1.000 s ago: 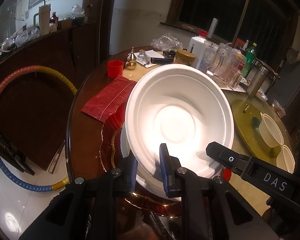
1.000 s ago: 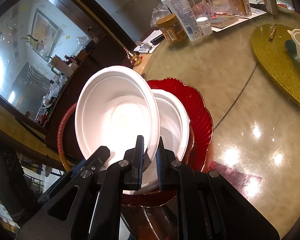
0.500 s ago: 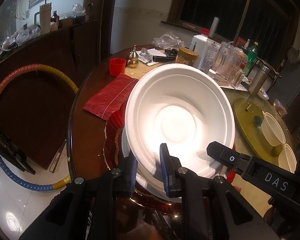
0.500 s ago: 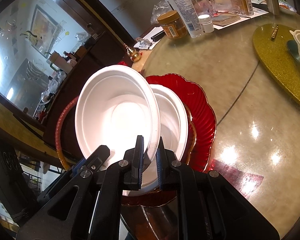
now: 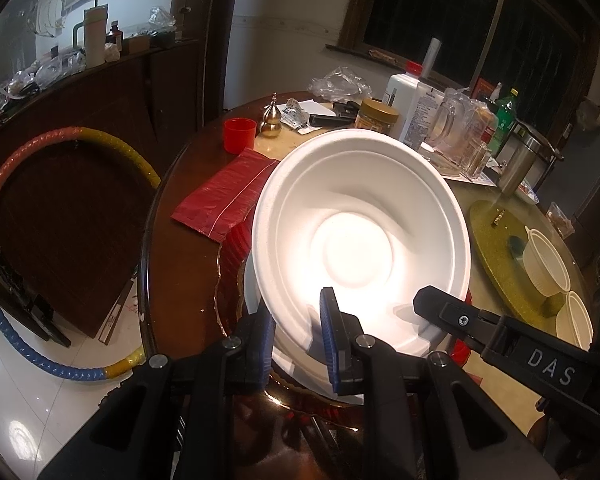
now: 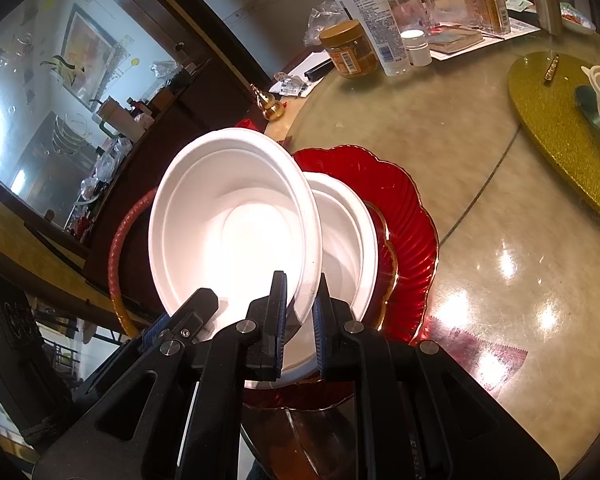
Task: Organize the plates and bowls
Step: 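Lower the smaller foam bowl into the large foam bowl and open both tools, then grasp the rim of the beige plastic bowl on the gold mat with both tools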
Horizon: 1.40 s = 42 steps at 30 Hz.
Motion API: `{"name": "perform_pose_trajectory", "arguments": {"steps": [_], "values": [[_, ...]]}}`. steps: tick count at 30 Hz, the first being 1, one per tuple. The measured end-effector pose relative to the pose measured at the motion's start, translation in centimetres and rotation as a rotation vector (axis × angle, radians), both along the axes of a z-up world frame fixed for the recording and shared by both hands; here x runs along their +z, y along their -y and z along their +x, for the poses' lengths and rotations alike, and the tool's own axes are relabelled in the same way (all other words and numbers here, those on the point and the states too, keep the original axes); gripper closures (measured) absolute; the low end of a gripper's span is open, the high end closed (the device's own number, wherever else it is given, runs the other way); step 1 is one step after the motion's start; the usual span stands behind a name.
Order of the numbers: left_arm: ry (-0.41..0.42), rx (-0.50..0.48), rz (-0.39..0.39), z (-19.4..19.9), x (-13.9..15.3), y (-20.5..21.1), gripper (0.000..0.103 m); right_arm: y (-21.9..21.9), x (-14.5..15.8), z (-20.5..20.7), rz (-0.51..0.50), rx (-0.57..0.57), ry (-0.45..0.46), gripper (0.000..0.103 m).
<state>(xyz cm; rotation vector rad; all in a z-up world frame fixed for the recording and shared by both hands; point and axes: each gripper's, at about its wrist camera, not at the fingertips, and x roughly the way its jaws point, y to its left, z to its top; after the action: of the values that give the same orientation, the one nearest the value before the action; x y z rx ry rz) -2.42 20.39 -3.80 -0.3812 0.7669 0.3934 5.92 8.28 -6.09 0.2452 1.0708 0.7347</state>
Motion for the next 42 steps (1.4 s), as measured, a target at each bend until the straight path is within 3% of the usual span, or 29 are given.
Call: {"name": "perform_pose_trajectory", "arguments": {"steps": [9,10,12,17,22,25,26,27,29,36,42], "values": [[0.007,0.016,0.008,-0.3,0.2,-0.2,0.081,-0.3,0.7,0.0,-0.033,0.006,0.027,0.088],[0.005,0.018,0.009,-0.2,0.1,-0.3,0.081,-0.3,0.8,0.0,-0.037,-0.002,0.038,0.085],[0.003,0.023,0.007,-0.2,0.1,-0.4,0.081,0.0,1.0,0.0,-0.033,-0.013,0.045,0.067],[0.017,0.034,0.012,-0.3,0.4,-0.6,0.068,0.7,1.8,0.1,-0.014,-0.028,0.059,0.065],[0.053,0.061,0.011,-0.7,0.9,-1.1,0.035,1.6,2.0,0.2,0.017,-0.045,0.057,0.065],[0.087,0.079,0.019,-1.0,1.6,-1.2,0.024,2.0,1.9,0.3,0.031,-0.052,0.044,0.065],[0.102,0.086,0.015,-1.2,1.8,-1.3,0.023,2.2,1.9,0.4,0.037,-0.054,0.038,0.057],[0.120,0.096,0.010,-1.4,2.1,-1.3,0.022,2.3,1.8,0.5,0.044,-0.056,0.032,0.043],[0.139,0.096,-0.002,-1.4,2.6,-1.3,0.021,2.6,1.9,0.5,0.061,-0.063,0.026,0.033],[0.165,0.002,0.006,0.9,4.3,1.9,0.020,5.9,2.4,1.0,0.130,-0.104,0.002,0.033],[0.157,-0.162,0.020,3.9,4.4,7.6,0.020,13.1,3.6,1.3,0.174,-0.221,0.024,0.033]]}}
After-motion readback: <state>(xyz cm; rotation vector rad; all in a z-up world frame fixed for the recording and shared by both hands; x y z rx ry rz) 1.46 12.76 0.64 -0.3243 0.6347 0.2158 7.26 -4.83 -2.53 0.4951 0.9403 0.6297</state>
